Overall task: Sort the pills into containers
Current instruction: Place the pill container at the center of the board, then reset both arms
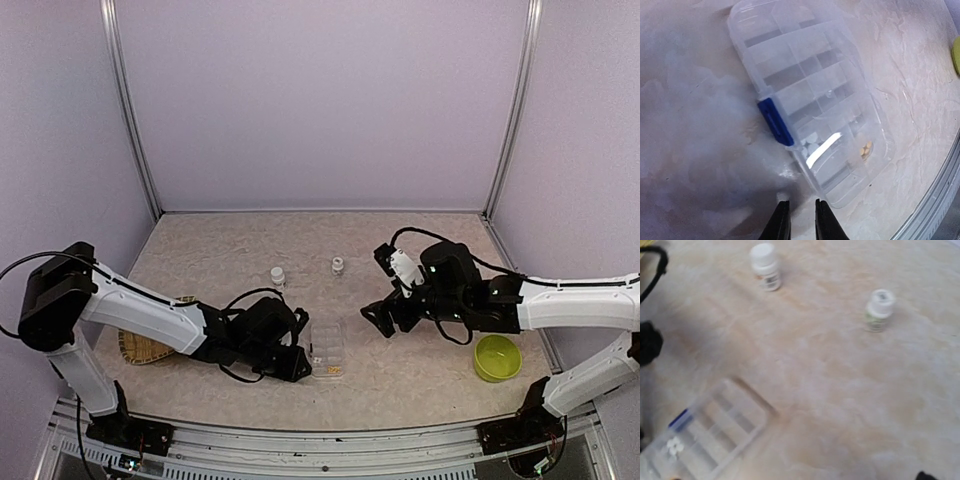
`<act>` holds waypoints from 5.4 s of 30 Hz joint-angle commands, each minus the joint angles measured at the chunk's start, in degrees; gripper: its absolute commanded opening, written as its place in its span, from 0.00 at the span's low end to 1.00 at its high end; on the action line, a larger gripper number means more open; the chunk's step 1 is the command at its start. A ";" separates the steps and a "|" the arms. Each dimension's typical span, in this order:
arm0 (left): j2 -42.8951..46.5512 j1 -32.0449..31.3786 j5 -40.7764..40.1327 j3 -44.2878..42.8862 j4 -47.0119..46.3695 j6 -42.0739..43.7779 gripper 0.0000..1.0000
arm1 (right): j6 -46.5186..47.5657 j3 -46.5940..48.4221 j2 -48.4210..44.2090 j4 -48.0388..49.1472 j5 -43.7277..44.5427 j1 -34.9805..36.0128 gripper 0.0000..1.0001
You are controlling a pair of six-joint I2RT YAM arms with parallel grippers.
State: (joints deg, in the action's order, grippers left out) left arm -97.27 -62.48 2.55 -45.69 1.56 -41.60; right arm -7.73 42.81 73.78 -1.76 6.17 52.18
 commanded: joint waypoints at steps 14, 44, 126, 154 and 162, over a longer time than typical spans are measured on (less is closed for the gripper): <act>-13.26 -4.67 0.60 -18.92 3.03 -0.34 0.36 | -5.08 -2.47 -5.86 -5.35 1.50 -4.49 1.00; 3.06 3.90 -2.46 -4.70 4.39 12.28 0.99 | -3.79 -3.30 5.94 -9.94 -10.03 0.76 0.99; -5.29 9.85 -20.71 -15.79 8.63 12.66 0.95 | 4.83 13.91 22.02 -8.54 -4.36 -6.92 1.00; 18.16 24.80 -22.64 -6.78 8.45 17.13 0.99 | -0.13 3.08 -1.26 -2.80 2.20 -21.92 1.00; 22.14 29.42 -22.71 -4.81 9.14 17.33 0.99 | -3.36 2.37 -4.16 -5.04 -2.02 -32.71 1.00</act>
State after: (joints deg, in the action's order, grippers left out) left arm -78.26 -34.52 -20.73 -51.75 11.84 -25.02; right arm -8.82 45.84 71.42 -6.24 6.15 23.55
